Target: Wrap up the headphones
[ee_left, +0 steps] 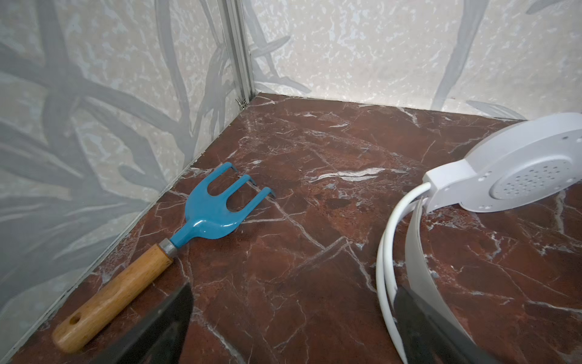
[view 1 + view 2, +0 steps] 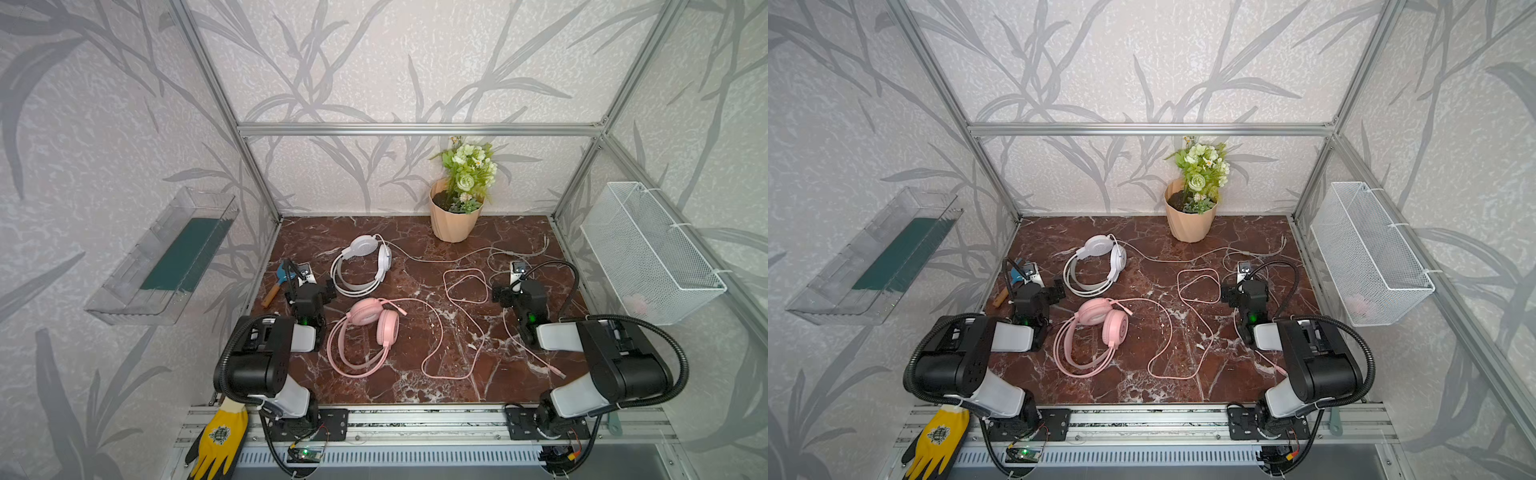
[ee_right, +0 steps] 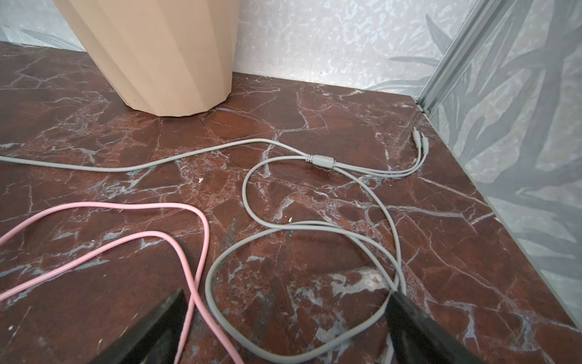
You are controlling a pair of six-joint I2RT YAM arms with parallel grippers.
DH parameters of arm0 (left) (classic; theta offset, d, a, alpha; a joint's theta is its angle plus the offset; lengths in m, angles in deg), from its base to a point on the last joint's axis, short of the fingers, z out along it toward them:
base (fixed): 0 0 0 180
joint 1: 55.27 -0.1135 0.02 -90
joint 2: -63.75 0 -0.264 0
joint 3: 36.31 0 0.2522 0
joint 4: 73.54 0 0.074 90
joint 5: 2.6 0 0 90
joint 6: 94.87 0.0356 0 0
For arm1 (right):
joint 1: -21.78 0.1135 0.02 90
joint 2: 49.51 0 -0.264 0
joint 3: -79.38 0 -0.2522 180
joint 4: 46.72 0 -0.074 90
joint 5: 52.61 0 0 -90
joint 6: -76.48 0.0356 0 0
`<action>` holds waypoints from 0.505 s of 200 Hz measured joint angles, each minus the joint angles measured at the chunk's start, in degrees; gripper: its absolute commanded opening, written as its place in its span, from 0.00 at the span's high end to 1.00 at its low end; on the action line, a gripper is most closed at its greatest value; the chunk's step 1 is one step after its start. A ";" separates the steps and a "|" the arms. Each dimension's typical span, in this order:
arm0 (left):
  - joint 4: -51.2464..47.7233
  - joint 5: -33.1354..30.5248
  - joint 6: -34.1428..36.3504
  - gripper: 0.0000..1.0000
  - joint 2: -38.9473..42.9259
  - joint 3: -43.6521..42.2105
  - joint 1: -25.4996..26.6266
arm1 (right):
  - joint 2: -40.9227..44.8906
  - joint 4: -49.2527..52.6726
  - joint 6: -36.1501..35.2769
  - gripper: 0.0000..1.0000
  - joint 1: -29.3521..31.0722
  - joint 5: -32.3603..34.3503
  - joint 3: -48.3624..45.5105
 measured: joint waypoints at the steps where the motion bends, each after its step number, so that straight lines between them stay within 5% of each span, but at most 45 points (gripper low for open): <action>1: 0.02 0.04 0.02 0.01 0.00 0.00 0.00 | 0.00 0.00 0.00 0.01 0.00 0.00 0.00; 101: 0.00 1.77 0.17 0.01 0.00 0.00 0.00 | 0.00 0.00 0.00 0.01 0.00 0.00 0.00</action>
